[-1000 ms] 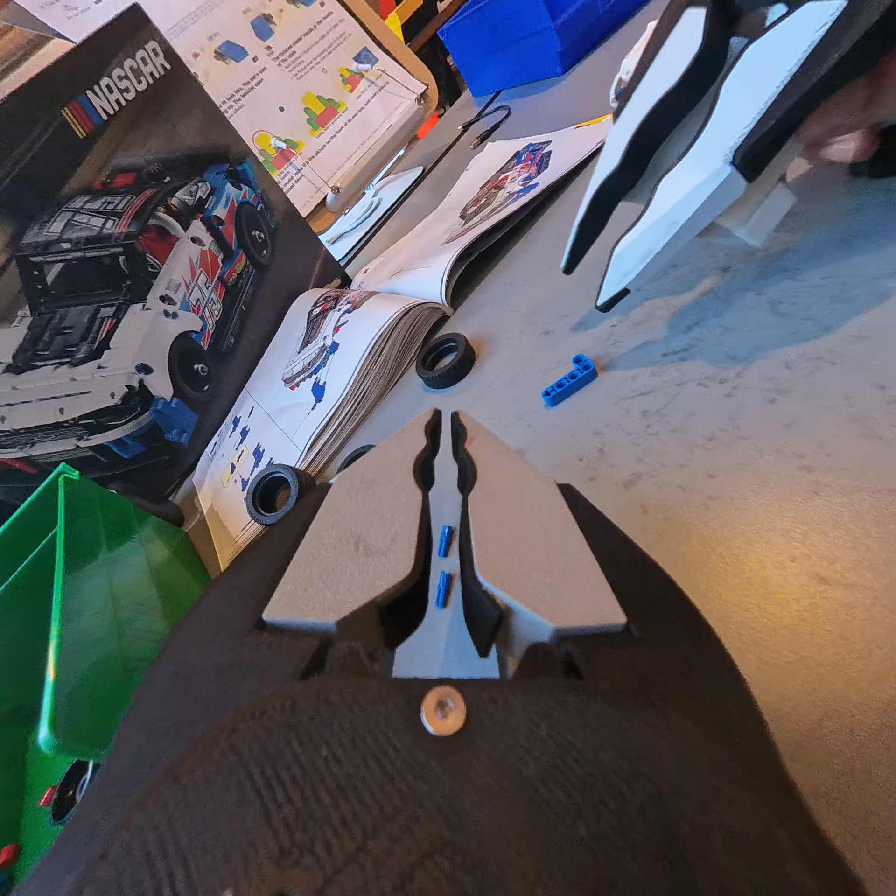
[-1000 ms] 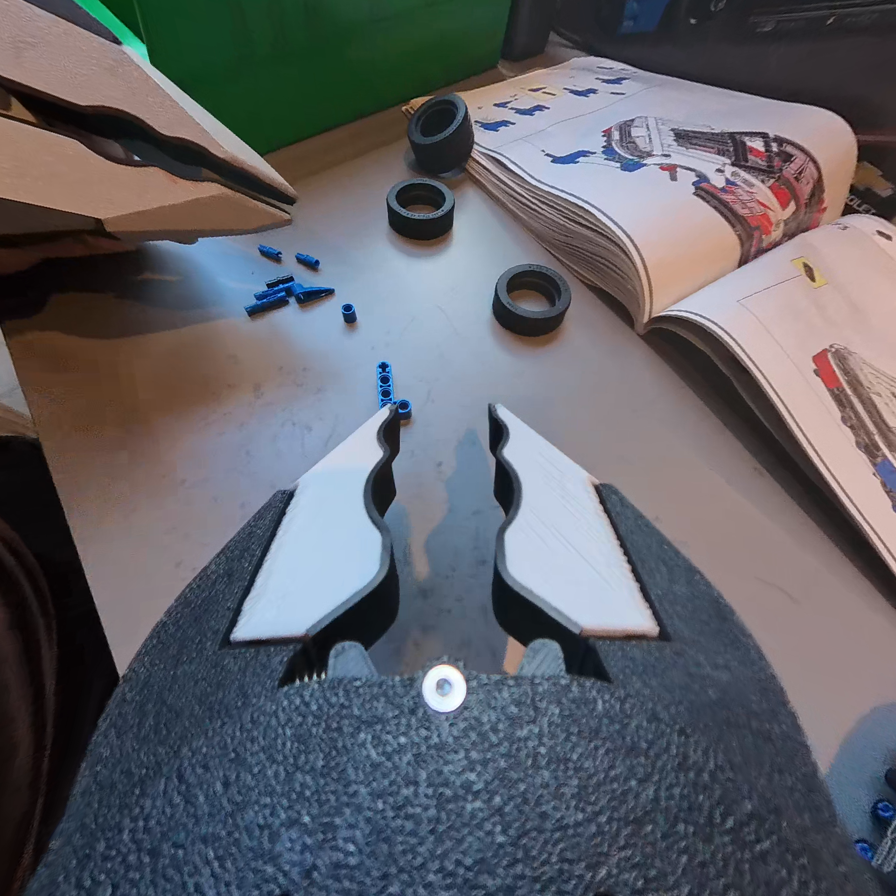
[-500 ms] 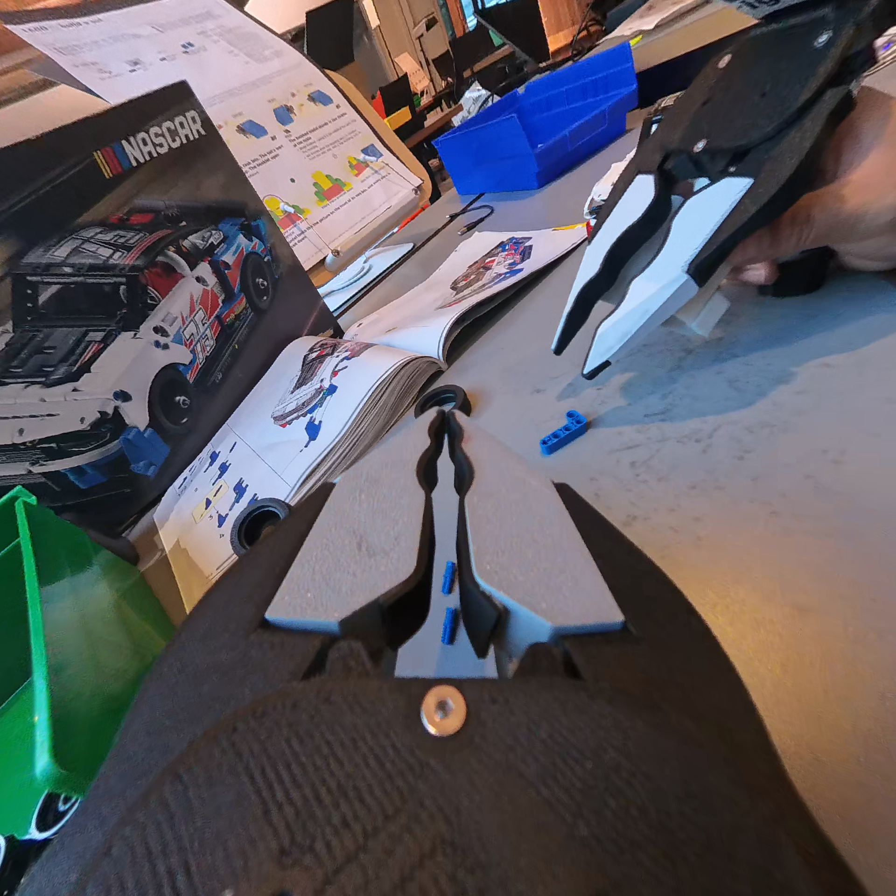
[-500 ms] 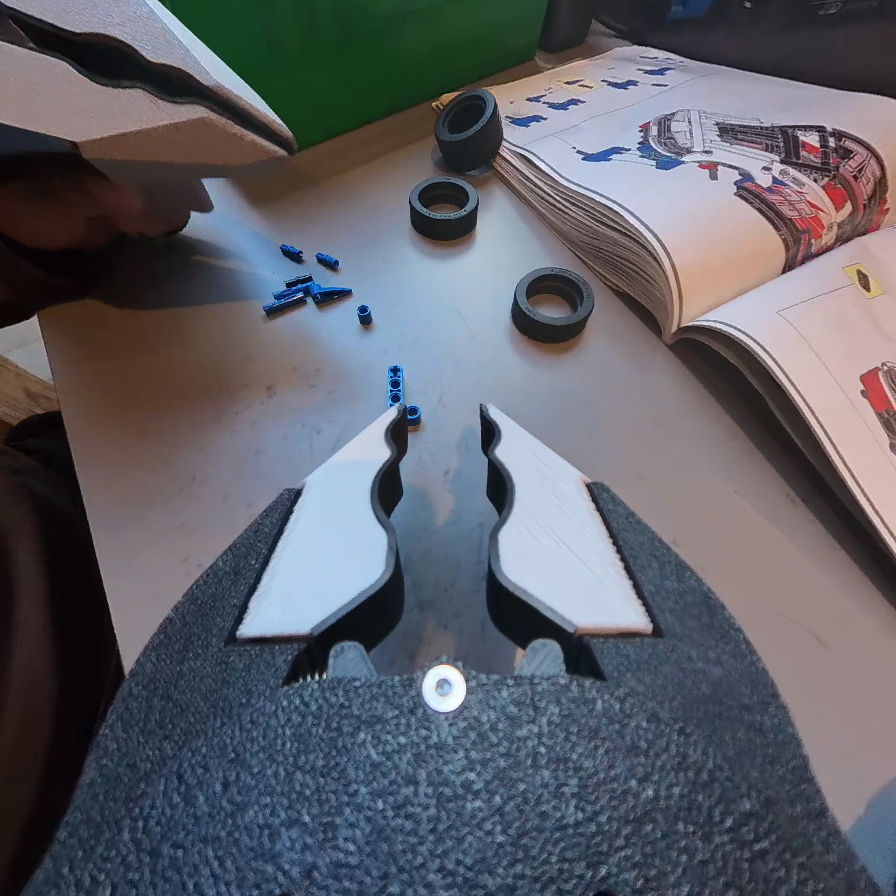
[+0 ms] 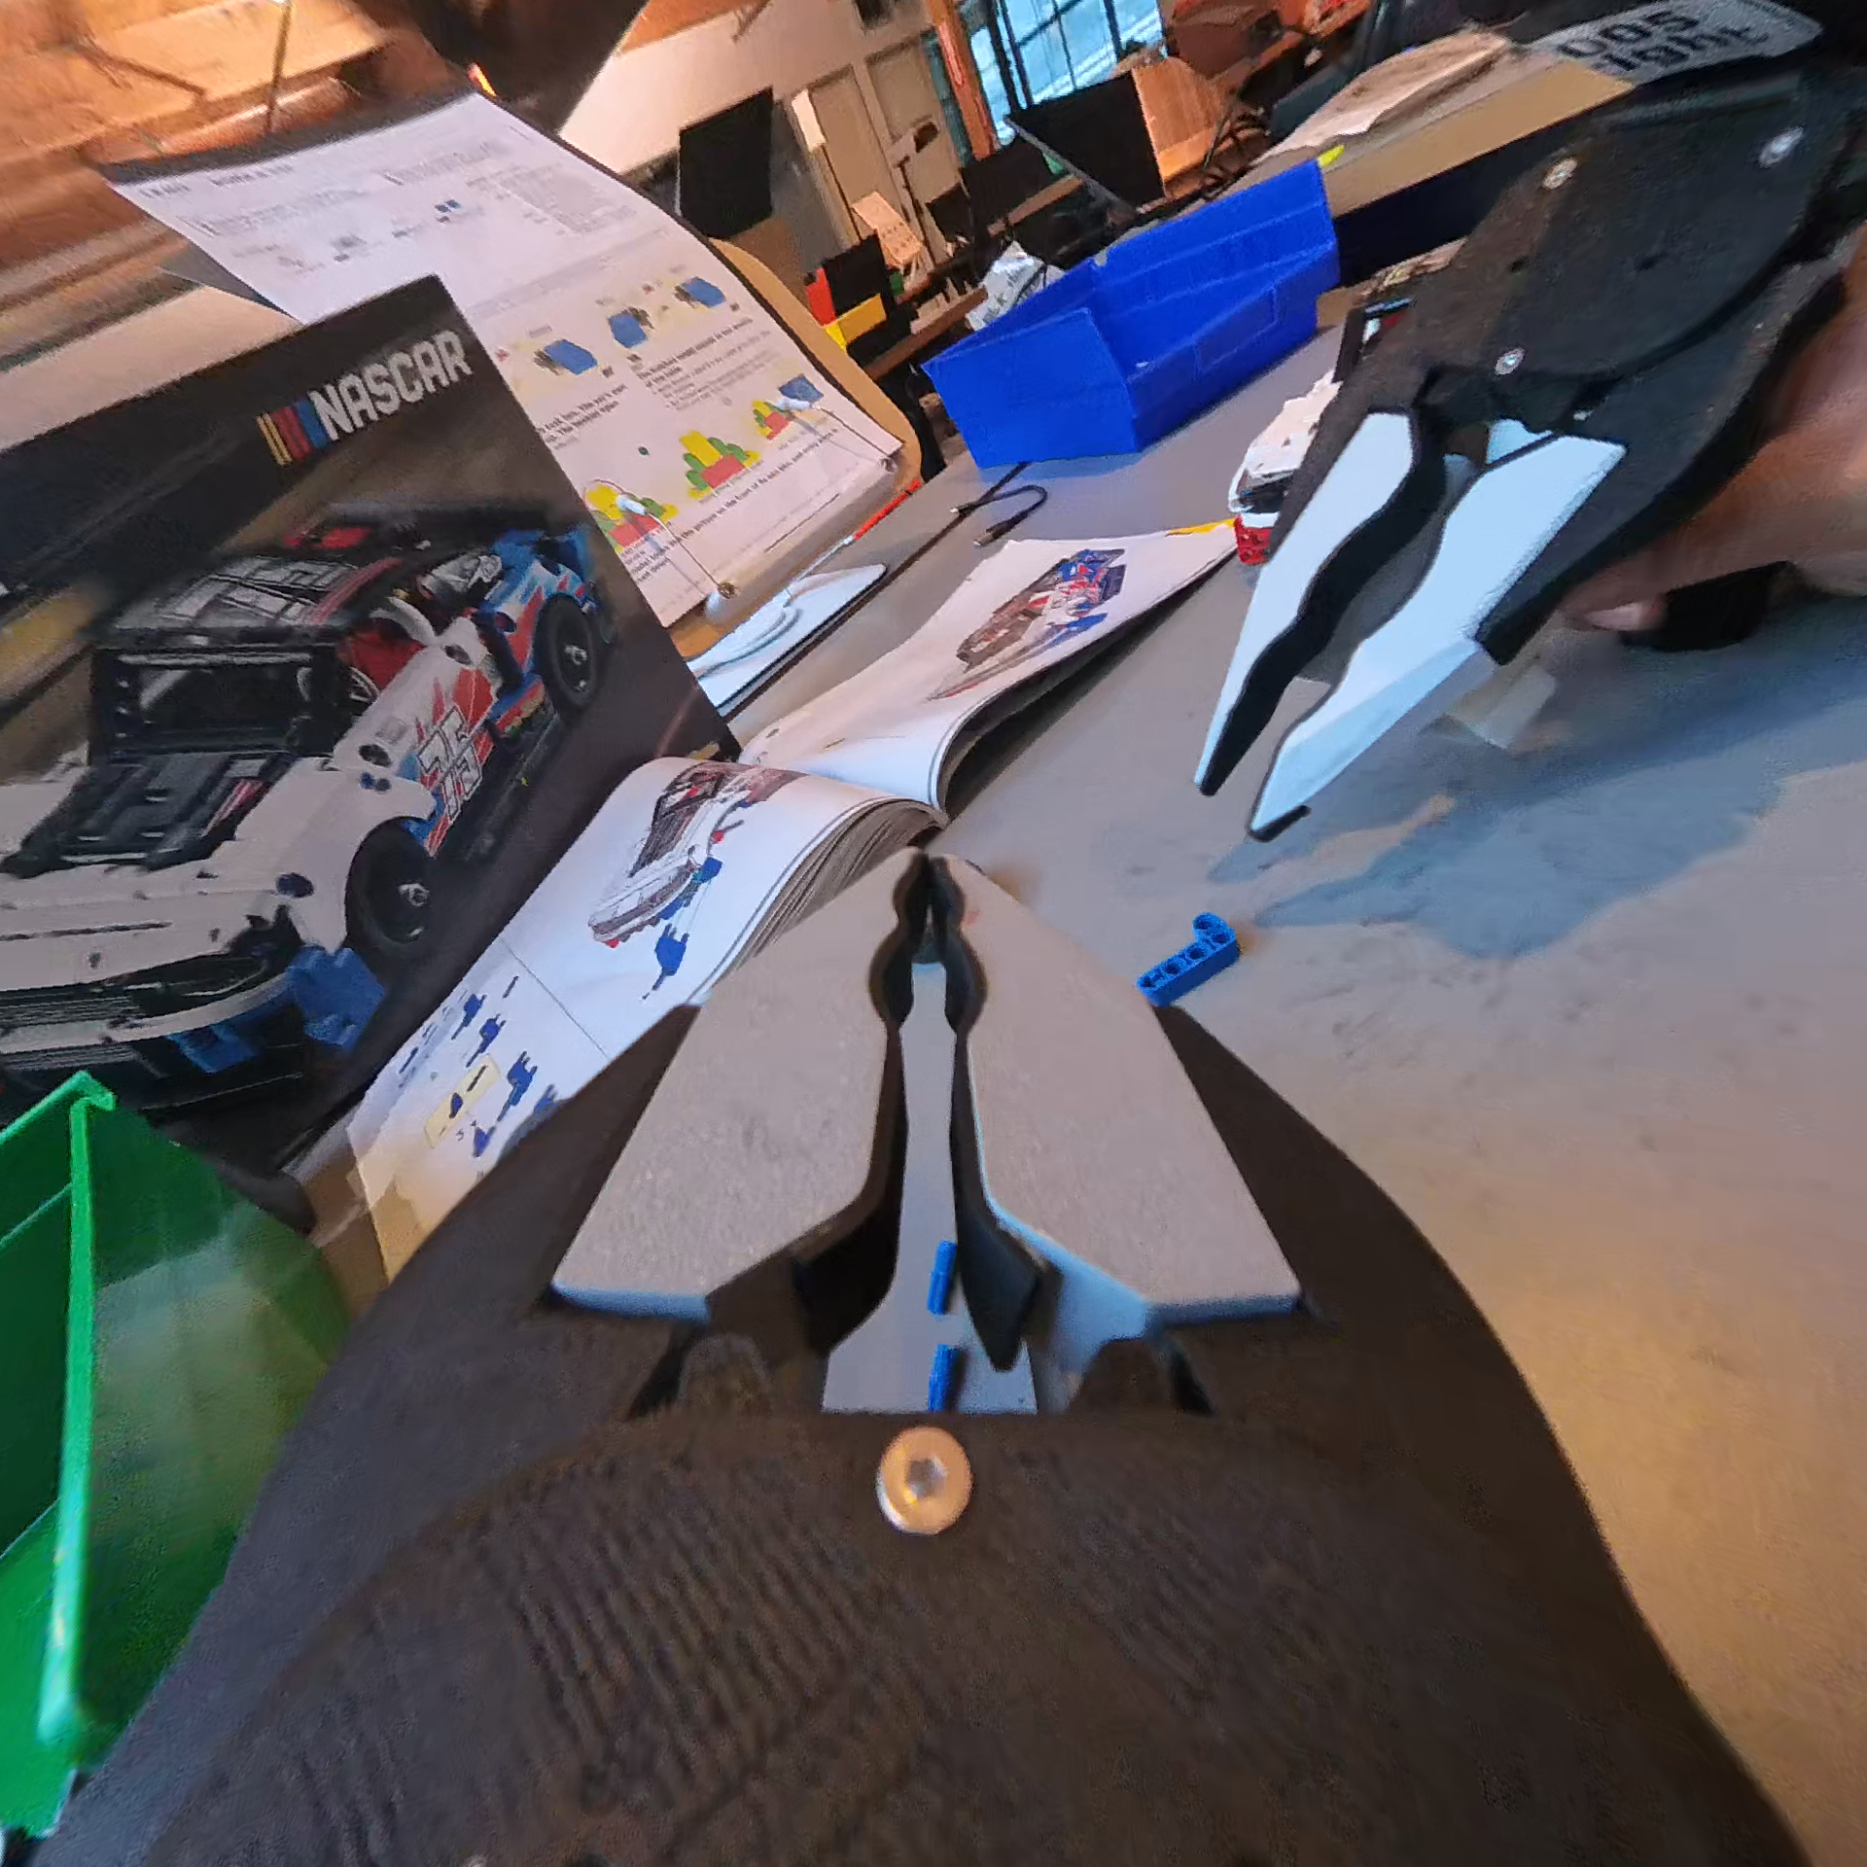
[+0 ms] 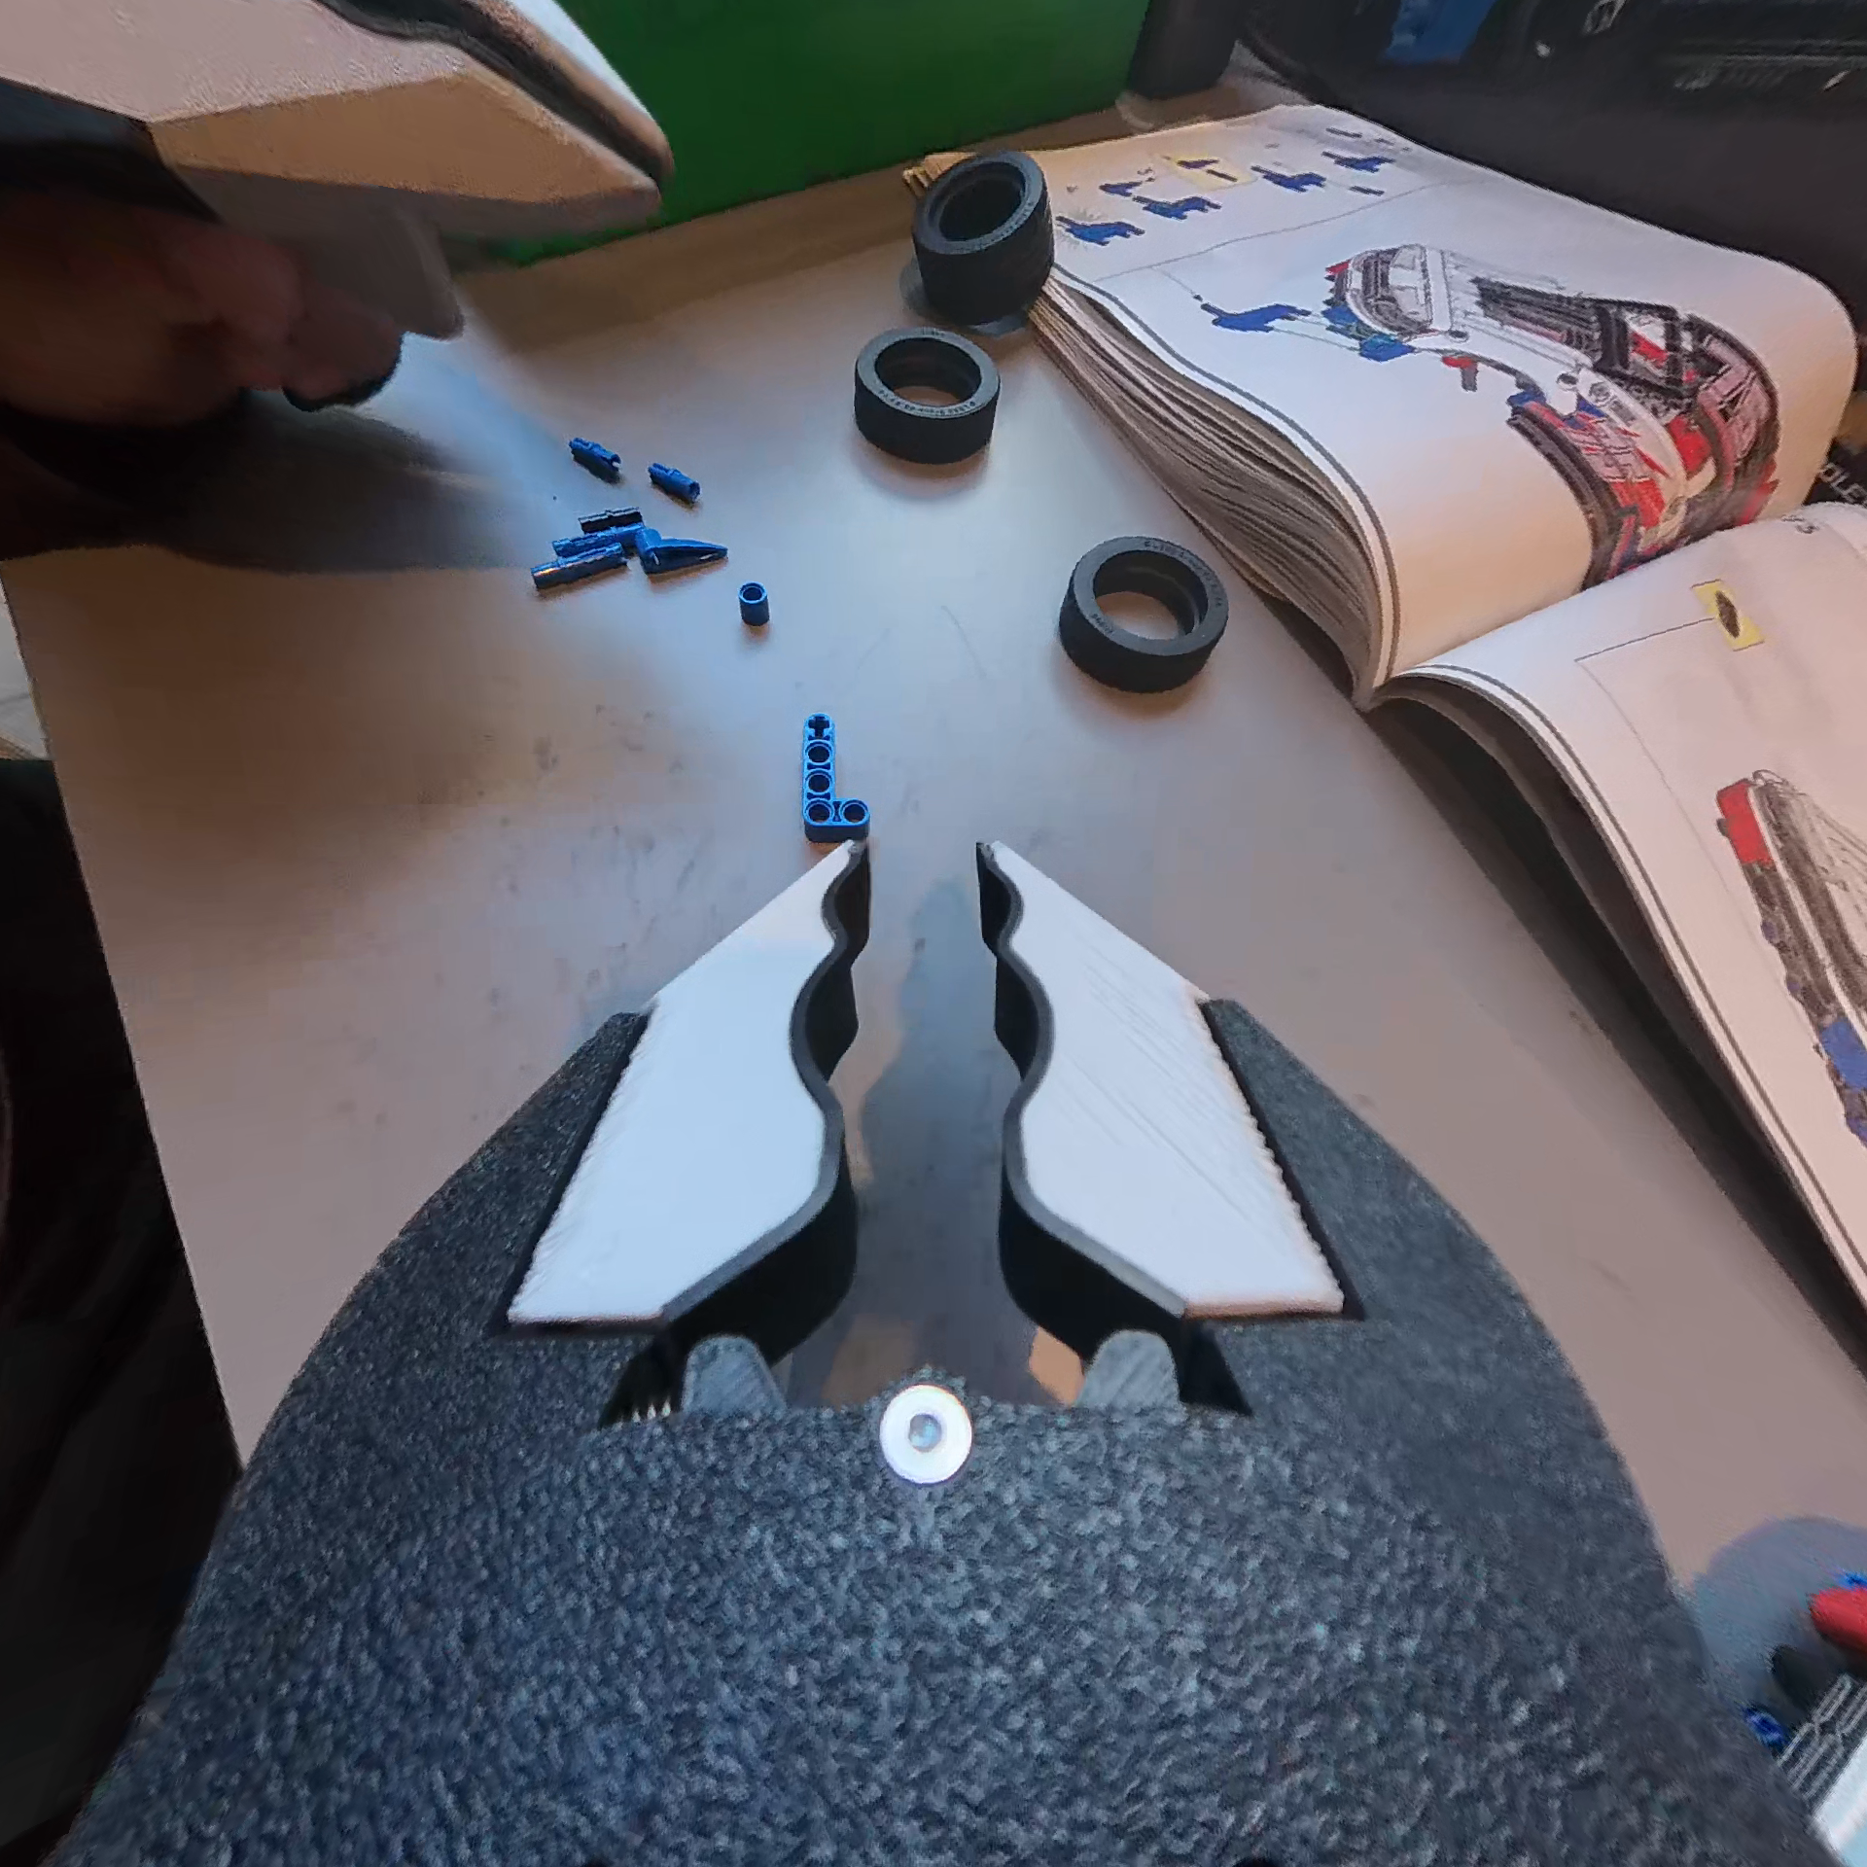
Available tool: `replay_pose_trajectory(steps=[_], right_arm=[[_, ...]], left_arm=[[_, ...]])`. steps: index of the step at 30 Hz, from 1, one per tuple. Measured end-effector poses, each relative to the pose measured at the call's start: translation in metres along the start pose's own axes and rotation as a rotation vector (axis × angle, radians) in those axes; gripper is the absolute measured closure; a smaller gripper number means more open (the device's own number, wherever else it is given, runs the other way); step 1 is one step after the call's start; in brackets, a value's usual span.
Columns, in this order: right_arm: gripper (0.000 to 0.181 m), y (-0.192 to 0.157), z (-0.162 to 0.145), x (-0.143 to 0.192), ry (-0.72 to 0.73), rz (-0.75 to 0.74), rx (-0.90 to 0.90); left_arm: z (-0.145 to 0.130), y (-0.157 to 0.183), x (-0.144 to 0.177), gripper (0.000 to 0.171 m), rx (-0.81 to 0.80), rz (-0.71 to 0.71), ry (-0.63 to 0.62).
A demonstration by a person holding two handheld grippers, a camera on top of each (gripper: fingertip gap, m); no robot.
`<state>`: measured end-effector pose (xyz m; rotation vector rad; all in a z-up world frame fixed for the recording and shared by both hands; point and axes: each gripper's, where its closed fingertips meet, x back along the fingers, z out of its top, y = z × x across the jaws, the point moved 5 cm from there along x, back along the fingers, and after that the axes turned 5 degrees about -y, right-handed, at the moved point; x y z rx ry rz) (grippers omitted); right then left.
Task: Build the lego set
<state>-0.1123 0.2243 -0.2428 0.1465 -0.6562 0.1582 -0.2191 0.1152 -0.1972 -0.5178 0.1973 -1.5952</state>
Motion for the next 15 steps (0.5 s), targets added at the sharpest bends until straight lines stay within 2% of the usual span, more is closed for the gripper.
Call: replay_pose_trajectory(steps=[4,8,11,15], right_arm=[[0.156,0.000,-0.001,-0.001,-0.010,0.011,-0.008],[0.161,0.001,-0.002,-0.004,-0.033,0.037,-0.030],[0.162,-0.002,-0.005,-0.009,-0.076,0.146,-0.053],[0.159,-0.008,-0.004,-0.014,-0.109,0.271,-0.052]], left_arm=[[0.002,-0.002,0.002,0.171,0.015,0.010,0.021],[0.004,0.003,0.006,0.171,0.060,-0.064,0.042],[0.002,0.011,0.008,0.171,0.114,-0.187,0.031],[0.001,0.018,0.009,0.171,0.080,-0.219,0.028]])
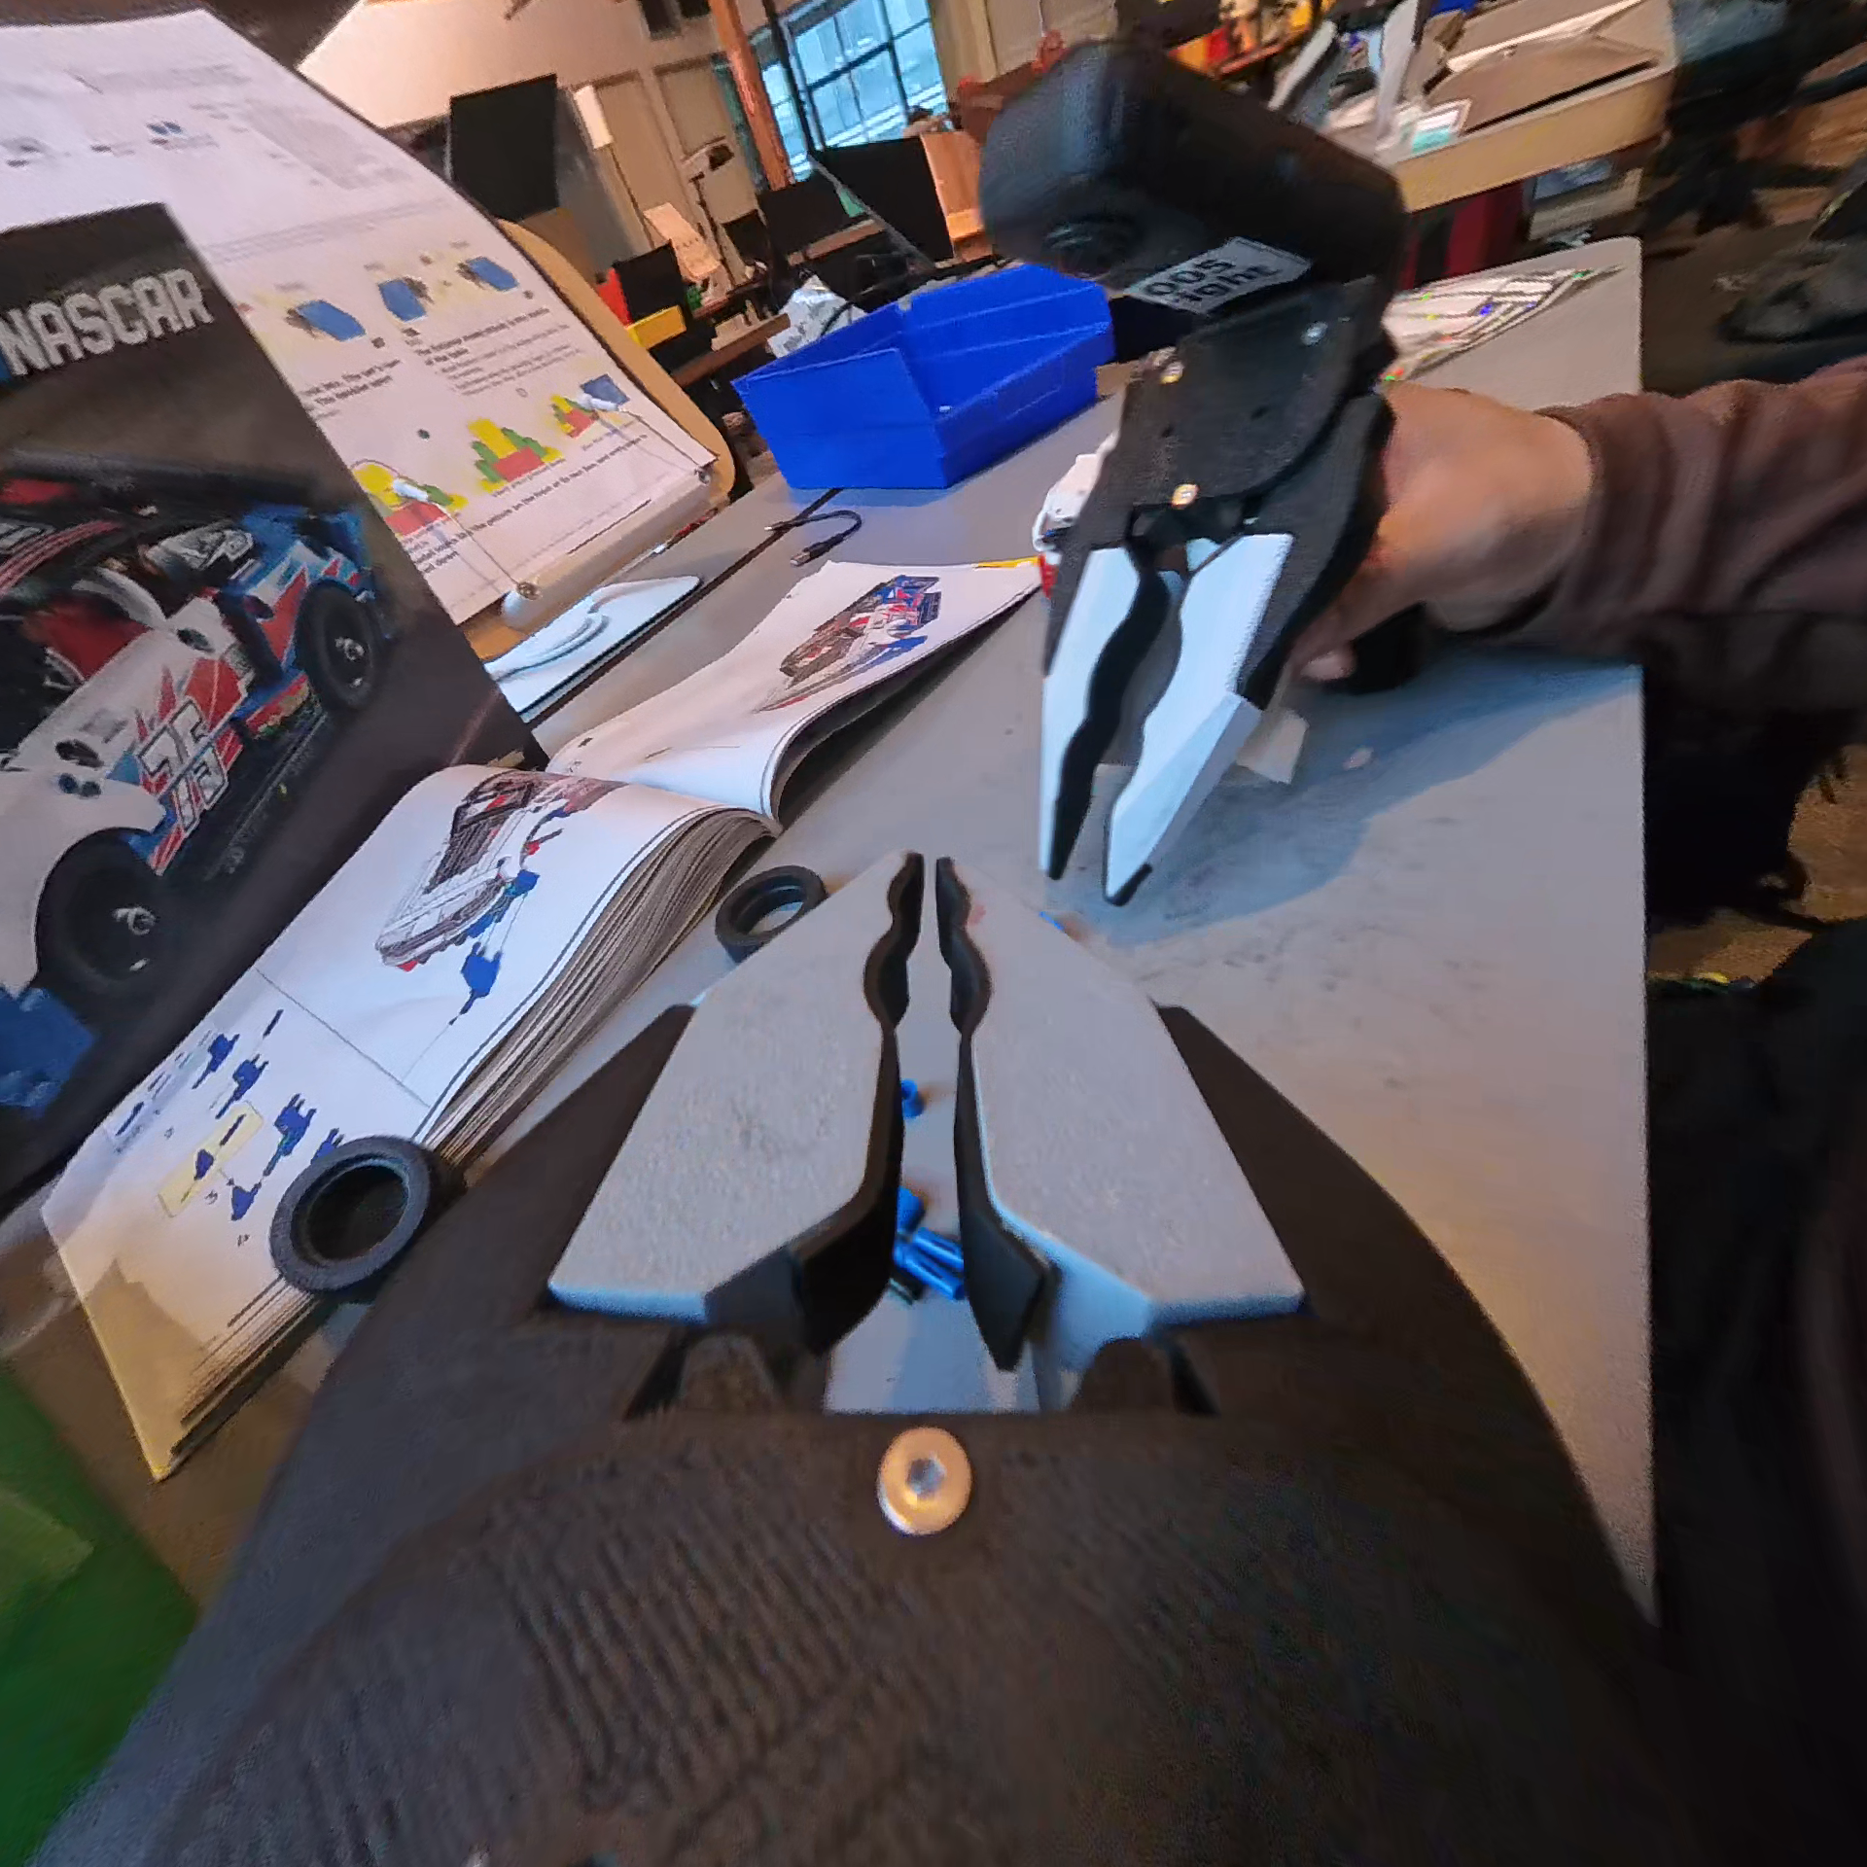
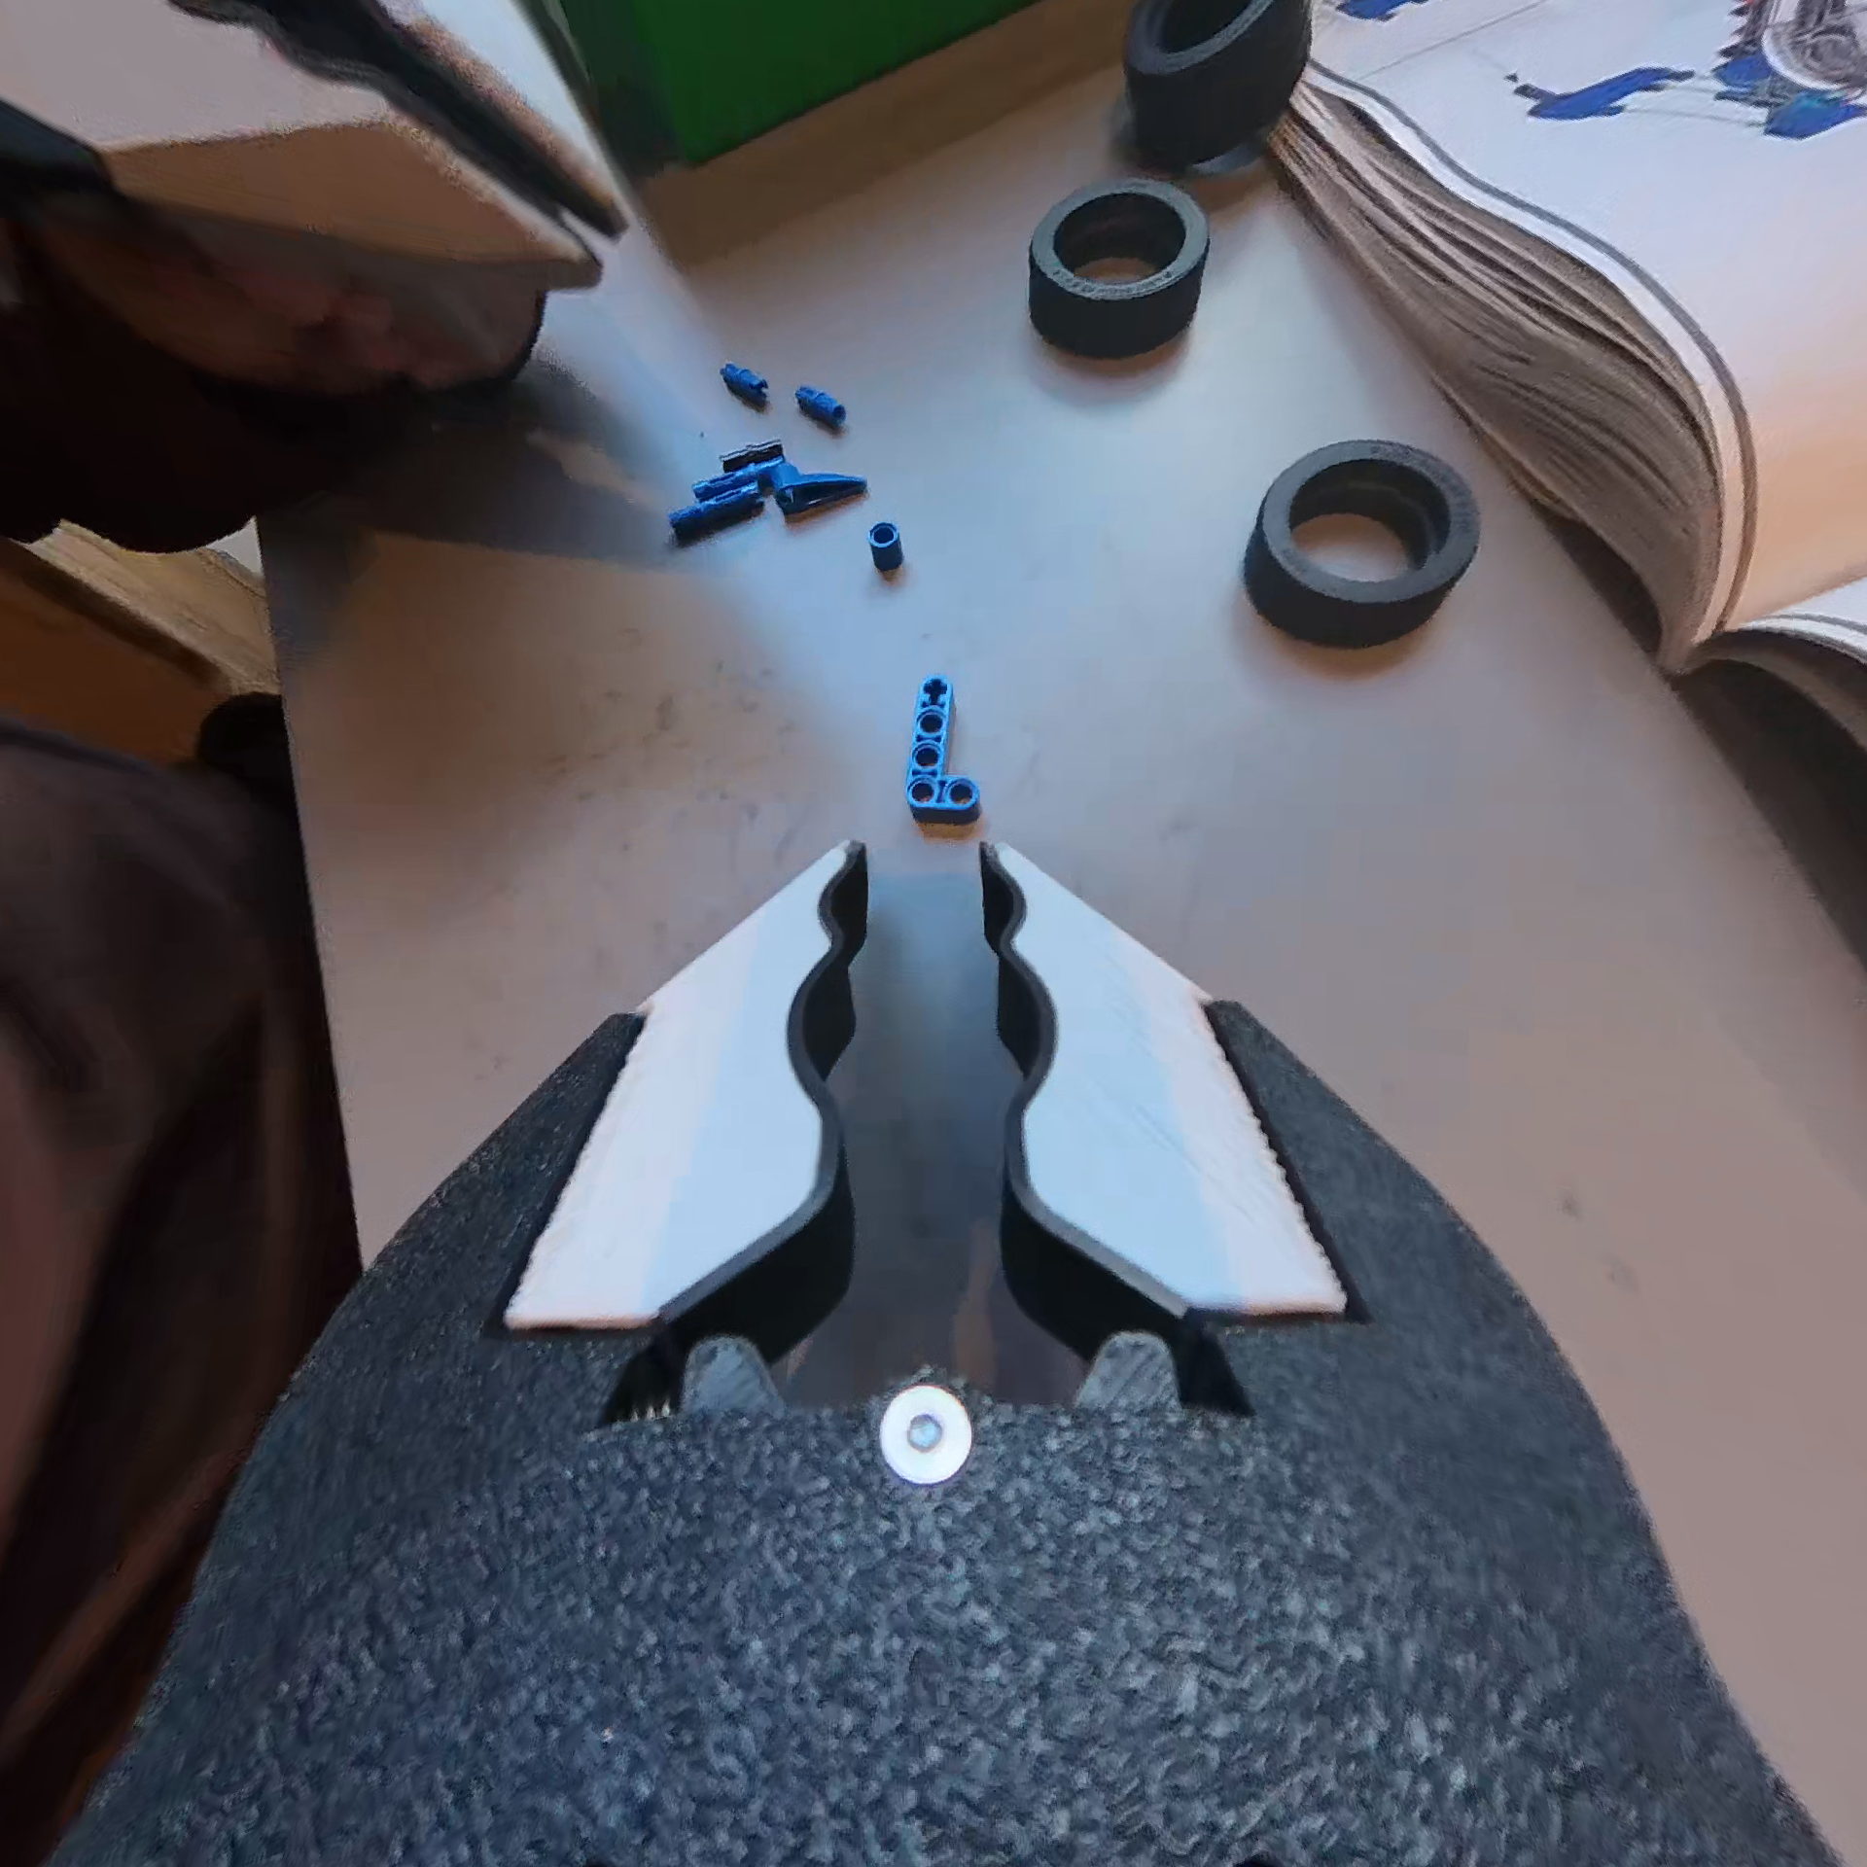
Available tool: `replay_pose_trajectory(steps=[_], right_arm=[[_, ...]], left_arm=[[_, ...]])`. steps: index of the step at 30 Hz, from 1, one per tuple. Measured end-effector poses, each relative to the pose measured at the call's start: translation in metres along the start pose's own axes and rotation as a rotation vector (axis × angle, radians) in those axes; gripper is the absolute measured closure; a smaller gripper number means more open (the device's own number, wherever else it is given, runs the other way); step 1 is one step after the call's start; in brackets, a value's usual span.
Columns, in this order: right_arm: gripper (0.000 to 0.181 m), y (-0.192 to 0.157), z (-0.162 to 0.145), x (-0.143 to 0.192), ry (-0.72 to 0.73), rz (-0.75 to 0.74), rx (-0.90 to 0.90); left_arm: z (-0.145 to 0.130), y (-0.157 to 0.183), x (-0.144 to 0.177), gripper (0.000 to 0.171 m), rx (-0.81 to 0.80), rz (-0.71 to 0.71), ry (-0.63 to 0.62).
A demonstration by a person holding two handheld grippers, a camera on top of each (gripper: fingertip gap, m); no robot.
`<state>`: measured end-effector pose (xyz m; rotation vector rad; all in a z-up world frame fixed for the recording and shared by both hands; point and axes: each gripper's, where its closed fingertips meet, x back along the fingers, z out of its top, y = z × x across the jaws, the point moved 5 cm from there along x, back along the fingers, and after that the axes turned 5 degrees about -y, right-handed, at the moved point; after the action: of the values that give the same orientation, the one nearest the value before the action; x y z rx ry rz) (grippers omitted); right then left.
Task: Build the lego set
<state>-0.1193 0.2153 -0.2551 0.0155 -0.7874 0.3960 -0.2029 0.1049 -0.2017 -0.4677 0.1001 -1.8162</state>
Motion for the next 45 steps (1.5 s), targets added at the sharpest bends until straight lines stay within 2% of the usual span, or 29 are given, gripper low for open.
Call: replay_pose_trajectory(steps=[5,9,17,29,31,35,38,40,42,45], right_arm=[[0.148,-0.001,0.010,-0.011,-0.015,0.068,0.044],[0.148,0.002,0.015,-0.020,-0.051,0.108,0.059],[0.167,0.000,0.017,-0.027,-0.080,0.089,0.104],[0.164,-0.016,0.015,-0.028,-0.089,0.098,0.165],[0.159,-0.014,0.014,-0.025,-0.084,0.078,0.157],[0.158,-0.010,0.009,-0.019,-0.083,0.073,0.124],[0.160,-0.015,0.010,-0.022,-0.089,0.092,0.121],[0.157,-0.023,0.013,-0.025,-0.094,0.091,0.129],[0.154,-0.022,0.020,-0.024,-0.076,0.027,0.147],[0.152,-0.013,0.039,-0.013,0.007,-0.065,0.106]], left_arm=[[0.000,0.006,-0.003,0.171,-0.016,-0.062,-0.008],[0.001,-0.003,0.001,0.171,0.067,-0.069,0.026],[-0.005,-0.019,0.007,0.171,0.175,-0.032,0.010],[-0.015,-0.021,0.025,0.171,0.094,0.012,-0.030],[-0.017,-0.023,0.027,0.171,0.101,0.008,-0.040],[-0.028,-0.028,0.031,0.168,0.099,-0.006,-0.114],[-0.036,-0.037,0.029,0.169,0.167,0.003,-0.172],[-0.041,-0.047,0.027,0.171,0.232,0.056,-0.205],[-0.048,-0.058,0.024,0.171,0.297,0.120,-0.259],[-0.056,-0.066,0.020,0.171,0.303,0.235,-0.351]])
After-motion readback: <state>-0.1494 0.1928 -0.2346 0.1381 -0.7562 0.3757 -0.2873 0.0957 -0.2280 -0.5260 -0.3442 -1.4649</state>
